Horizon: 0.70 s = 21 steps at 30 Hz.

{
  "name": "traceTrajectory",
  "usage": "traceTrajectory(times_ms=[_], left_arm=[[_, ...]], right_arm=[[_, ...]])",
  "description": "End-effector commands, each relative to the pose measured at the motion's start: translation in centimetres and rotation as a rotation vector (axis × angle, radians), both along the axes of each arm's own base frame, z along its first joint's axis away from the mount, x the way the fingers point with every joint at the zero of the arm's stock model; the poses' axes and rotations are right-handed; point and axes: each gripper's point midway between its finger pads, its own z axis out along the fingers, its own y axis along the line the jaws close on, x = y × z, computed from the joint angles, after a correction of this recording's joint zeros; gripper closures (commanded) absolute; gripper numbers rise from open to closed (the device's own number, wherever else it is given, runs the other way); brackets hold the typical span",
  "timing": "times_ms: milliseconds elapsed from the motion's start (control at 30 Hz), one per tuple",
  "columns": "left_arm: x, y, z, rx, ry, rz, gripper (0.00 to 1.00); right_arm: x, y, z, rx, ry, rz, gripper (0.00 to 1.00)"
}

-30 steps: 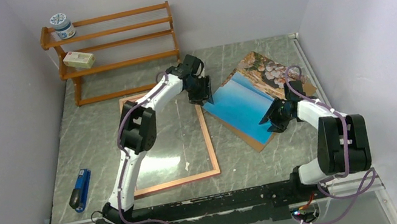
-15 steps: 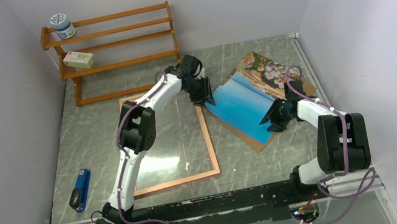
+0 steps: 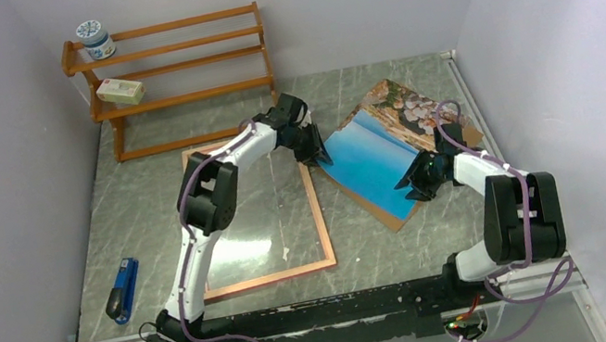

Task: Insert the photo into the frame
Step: Pick up the photo at the center of the board.

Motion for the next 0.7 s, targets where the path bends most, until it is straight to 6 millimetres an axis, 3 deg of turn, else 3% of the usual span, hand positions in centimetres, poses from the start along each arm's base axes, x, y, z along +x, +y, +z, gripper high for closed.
traceTrajectory(times_ms=[0,100,367,500,667], left_arm=[[1.3,-1.6,4.2,-0.116,-0.117,-0.016,0.81],[1.8,-1.1,6.4,-0.134,-0.171,-0.043,0.97],[1.1,-0.1,13.8,-0.240,-0.348,-0.240,0.97],[0.2,1.1,17.6,-0.221,-0.488,-0.343,0.97],[-0.8,3.3,22.8,-0.155,-0.695,-0.422,0.98]], right_arm=[[-1.5,-1.1,-1.8,-0.071,0.055,-0.004,0.56],[-0.5,-1.7,0.3,-0.115,-0.002,0.010,0.54],[3.0,-3.7,7.9,-0.223,-0.141,-0.001,0.44],[4.5,-3.6,11.8,-0.211,-0.200,-0.020,0.33],[6.8,-2.6,18.6,-0.158,-0.372,-0.023,0.25]])
